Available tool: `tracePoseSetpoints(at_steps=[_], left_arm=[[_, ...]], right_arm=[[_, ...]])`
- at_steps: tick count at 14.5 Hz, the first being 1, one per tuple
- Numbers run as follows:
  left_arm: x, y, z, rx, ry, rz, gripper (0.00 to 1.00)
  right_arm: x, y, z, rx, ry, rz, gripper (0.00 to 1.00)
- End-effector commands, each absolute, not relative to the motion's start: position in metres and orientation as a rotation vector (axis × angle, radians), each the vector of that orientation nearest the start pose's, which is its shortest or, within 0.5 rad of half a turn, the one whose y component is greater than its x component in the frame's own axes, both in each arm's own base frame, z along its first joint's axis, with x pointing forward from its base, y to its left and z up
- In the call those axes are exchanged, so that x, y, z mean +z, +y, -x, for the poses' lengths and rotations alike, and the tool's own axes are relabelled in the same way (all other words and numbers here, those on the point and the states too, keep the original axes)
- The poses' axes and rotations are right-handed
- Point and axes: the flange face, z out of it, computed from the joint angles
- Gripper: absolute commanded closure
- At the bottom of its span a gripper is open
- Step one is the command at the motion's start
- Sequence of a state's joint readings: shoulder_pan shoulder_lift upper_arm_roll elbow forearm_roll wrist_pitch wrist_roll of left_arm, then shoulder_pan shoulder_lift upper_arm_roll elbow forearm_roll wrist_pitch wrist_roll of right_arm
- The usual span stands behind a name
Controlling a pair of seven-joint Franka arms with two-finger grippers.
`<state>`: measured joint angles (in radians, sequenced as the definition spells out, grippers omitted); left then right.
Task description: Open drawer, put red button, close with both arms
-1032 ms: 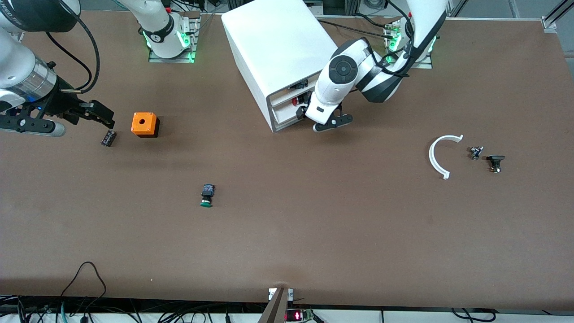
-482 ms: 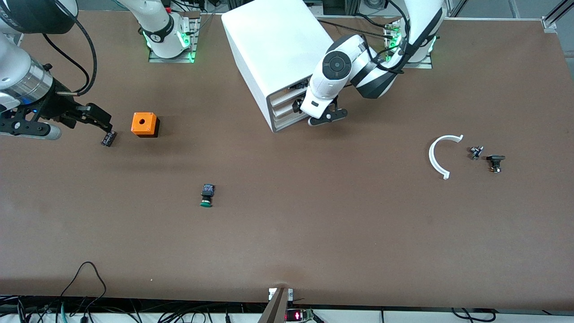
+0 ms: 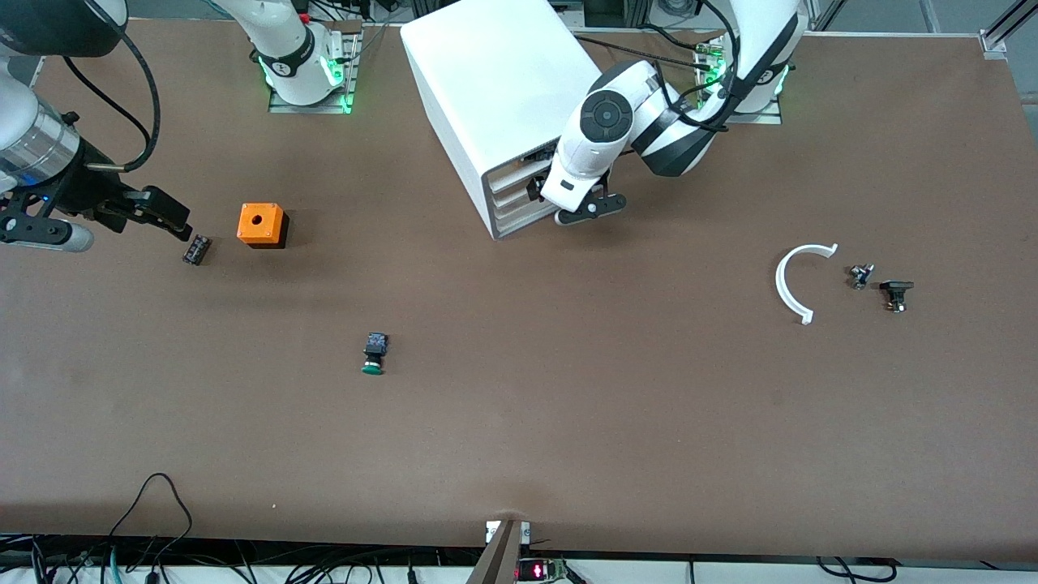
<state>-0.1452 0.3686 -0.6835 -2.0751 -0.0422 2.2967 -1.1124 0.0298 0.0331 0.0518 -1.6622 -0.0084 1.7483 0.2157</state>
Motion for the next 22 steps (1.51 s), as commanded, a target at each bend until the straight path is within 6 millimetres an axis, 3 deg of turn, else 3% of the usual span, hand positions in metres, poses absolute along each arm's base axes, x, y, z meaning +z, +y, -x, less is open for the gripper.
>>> tracePoseSetpoints(at_steps=[1,5,8,14,19,20,22], left_arm=[[0.292,-0.423,-0.386,0.43,-0.549,3.157,0.01],[0.304,-0.418,-0.398,0.417,-0.533,3.167,0.01],[0.345,-0.4,-0.442,0.442,-0.469,3.157,0.01],[0.43,-0.313,-0.531,0.392,-0.215,3.153,0.01],[0.498,-0.233,-0.573,0.368,0.047,3.158,0.0],[0.513,-0.224,-0.574,0.326,0.144,3.159,0.0],[0.529,-0.183,-0.581,0.262,0.216,3.145,0.0]], right_arm=[[0.585,0.048,-0.578,-0.093,0.177,3.144,0.0],[0.594,0.052,-0.585,-0.099,0.164,3.14,0.0],[0.596,0.051,-0.585,-0.096,0.166,3.137,0.0],[0.607,0.051,-0.587,-0.127,0.172,3.124,0.0],[0.606,0.058,-0.585,-0.115,0.157,3.133,0.0],[0.607,0.057,-0.585,-0.117,0.16,3.133,0.0],[0.609,0.057,-0.585,-0.124,0.16,3.132,0.0]])
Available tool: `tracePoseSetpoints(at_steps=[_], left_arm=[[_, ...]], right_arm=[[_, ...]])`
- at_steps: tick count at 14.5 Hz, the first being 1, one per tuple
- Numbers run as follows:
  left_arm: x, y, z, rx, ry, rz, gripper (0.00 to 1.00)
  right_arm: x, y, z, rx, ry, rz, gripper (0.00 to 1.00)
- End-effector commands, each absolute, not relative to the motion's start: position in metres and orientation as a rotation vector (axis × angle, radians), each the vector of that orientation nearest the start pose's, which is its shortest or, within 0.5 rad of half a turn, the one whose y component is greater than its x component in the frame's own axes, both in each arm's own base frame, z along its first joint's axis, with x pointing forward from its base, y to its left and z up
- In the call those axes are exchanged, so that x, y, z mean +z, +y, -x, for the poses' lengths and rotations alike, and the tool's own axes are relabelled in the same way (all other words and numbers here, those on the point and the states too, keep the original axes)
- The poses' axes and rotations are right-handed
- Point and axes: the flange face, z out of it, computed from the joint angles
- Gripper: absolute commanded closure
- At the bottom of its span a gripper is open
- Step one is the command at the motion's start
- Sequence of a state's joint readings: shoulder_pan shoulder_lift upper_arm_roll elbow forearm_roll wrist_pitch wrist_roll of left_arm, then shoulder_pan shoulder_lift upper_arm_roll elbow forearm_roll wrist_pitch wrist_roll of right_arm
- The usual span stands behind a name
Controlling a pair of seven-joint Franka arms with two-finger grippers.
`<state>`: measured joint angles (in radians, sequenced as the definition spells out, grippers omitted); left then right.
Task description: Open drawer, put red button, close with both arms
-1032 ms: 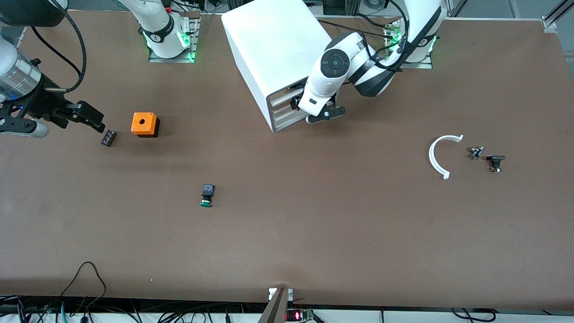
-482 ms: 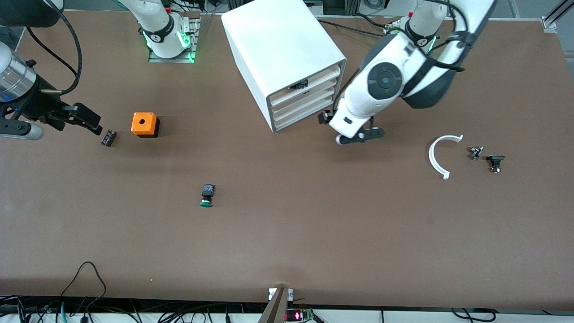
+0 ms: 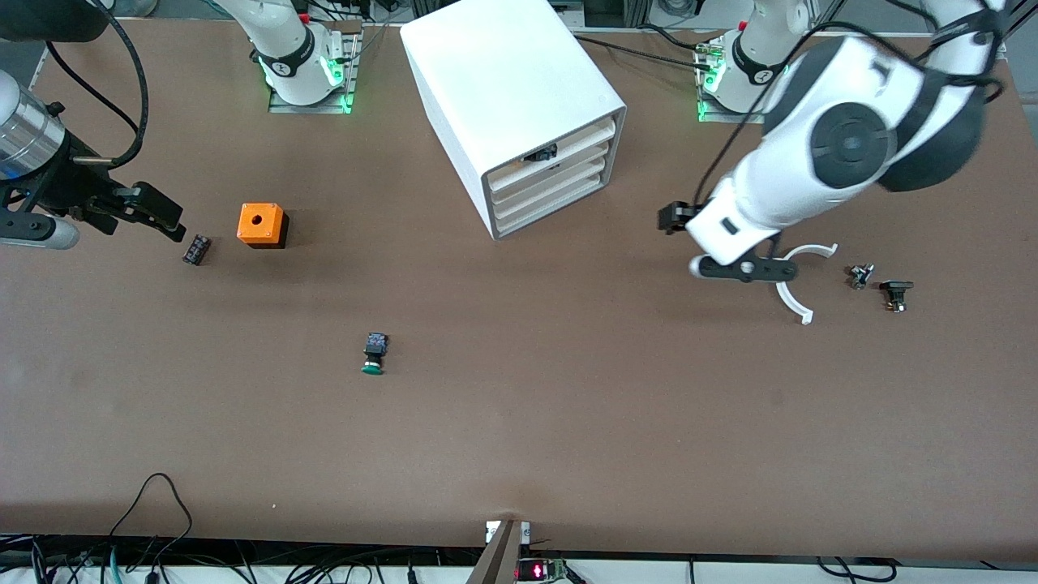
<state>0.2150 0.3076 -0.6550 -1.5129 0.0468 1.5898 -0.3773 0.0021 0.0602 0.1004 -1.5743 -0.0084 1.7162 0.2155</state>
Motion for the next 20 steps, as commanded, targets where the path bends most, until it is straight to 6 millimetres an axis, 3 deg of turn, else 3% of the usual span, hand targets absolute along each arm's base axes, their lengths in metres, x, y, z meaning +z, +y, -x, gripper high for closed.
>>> tracePoseSetpoints(at_steps=[1,3,6,7,9,11,13,20], left_arm=[[0.537,-0.159,-0.585,0.233,0.238,3.138,0.0],[0.553,-0.125,-0.582,0.182,0.38,3.099,0.0],[0.568,-0.089,-0.572,0.099,0.341,3.099,0.0],[0.568,-0.071,-0.571,0.094,0.311,3.13,0.0],[0.567,-0.049,-0.566,0.051,0.452,3.138,0.0],[0.571,-0.046,-0.559,-0.023,0.457,3.125,0.0],[0.575,-0.044,-0.556,-0.081,0.323,3.146,0.0],[0.58,-0.046,-0.547,0.043,0.278,3.145,0.0]], right_arm=[[0.609,0.057,-0.585,-0.124,0.16,3.132,0.0],[0.609,0.059,-0.585,-0.124,0.157,3.133,0.0],[0.609,0.06,-0.585,-0.124,0.157,3.133,0.0],[0.608,0.06,-0.585,-0.12,0.157,3.133,0.0],[0.608,0.061,-0.585,-0.12,0.155,3.133,0.0],[0.608,0.065,-0.585,-0.121,0.143,3.137,0.0],[0.608,0.067,-0.585,-0.121,0.138,3.137,0.0],[0.608,0.072,-0.584,-0.135,0.11,3.175,0.0]])
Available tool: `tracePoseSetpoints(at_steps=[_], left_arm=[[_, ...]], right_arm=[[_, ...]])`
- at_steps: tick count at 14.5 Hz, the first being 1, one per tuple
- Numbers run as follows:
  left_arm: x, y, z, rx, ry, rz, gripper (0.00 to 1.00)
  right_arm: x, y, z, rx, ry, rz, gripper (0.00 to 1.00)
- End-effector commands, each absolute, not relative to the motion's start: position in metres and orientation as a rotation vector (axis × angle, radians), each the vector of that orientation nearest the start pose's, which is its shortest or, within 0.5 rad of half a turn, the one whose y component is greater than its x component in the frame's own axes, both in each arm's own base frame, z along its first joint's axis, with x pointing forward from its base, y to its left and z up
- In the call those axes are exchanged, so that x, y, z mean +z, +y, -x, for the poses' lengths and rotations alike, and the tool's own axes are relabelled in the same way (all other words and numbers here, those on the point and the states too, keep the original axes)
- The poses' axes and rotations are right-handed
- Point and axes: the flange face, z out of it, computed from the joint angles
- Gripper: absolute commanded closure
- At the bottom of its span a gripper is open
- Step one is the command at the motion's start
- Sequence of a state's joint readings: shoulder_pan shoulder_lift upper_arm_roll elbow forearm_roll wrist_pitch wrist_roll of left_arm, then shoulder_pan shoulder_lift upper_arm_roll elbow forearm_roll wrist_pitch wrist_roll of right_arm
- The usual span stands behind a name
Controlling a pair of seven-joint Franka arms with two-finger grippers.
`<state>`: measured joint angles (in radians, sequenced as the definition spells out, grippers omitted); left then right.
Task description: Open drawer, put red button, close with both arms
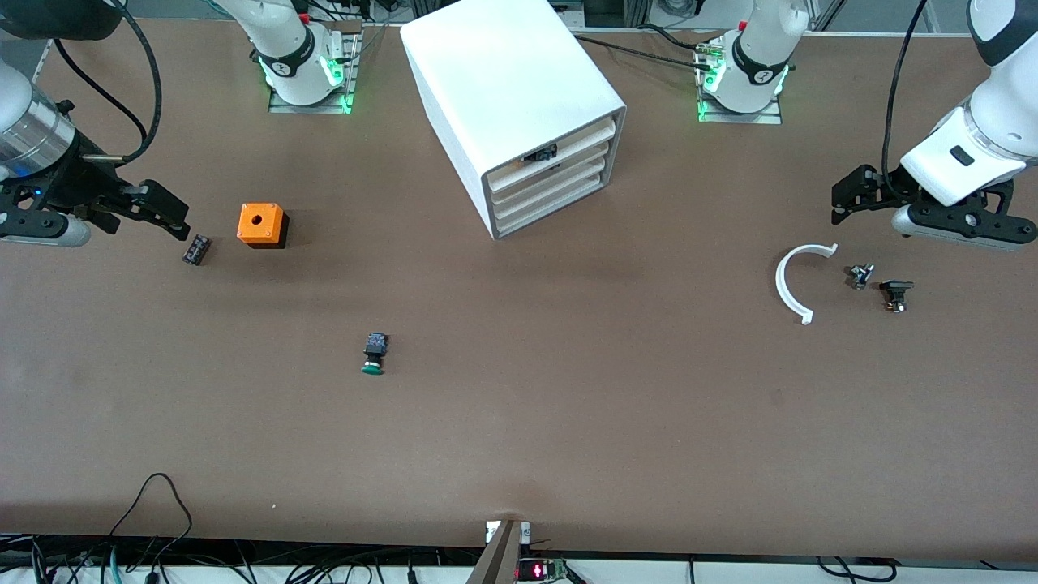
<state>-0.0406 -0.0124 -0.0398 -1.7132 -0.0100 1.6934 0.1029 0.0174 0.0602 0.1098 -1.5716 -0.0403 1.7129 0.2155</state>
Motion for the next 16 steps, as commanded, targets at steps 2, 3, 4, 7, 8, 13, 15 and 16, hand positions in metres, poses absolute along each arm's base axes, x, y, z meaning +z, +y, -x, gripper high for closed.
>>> tracePoseSetpoints(at_steps=[2,3,4,7,8,13,15,16], left_arm=[[0.581,-0.042,-0.547,0.043,0.283,3.143,0.0],[0.581,-0.042,-0.547,0.046,0.283,3.143,0.0],[0.582,-0.043,-0.547,0.043,0.283,3.142,0.0],[0.581,-0.044,-0.546,0.058,0.285,3.141,0.0],[0.581,-0.044,-0.546,0.063,0.288,3.141,0.0],[0.581,-0.045,-0.543,0.087,0.291,3.139,0.0],[0.581,-0.047,-0.543,0.089,0.295,3.138,0.0],[0.581,-0.047,-0.543,0.089,0.295,3.138,0.0]], right_arm=[[0.607,0.072,-0.585,-0.13,0.11,3.174,0.0],[0.606,0.072,-0.586,-0.129,0.11,3.173,0.0],[0.606,0.072,-0.586,-0.129,0.105,3.173,0.0],[0.606,0.069,-0.586,-0.129,0.103,3.174,0.0],[0.606,0.07,-0.586,-0.129,0.101,3.172,0.0],[0.606,0.061,-0.586,-0.121,0.121,3.166,0.0],[0.606,0.061,-0.586,-0.116,0.121,3.167,0.0],[0.606,0.061,-0.586,-0.112,0.121,3.167,0.0]])
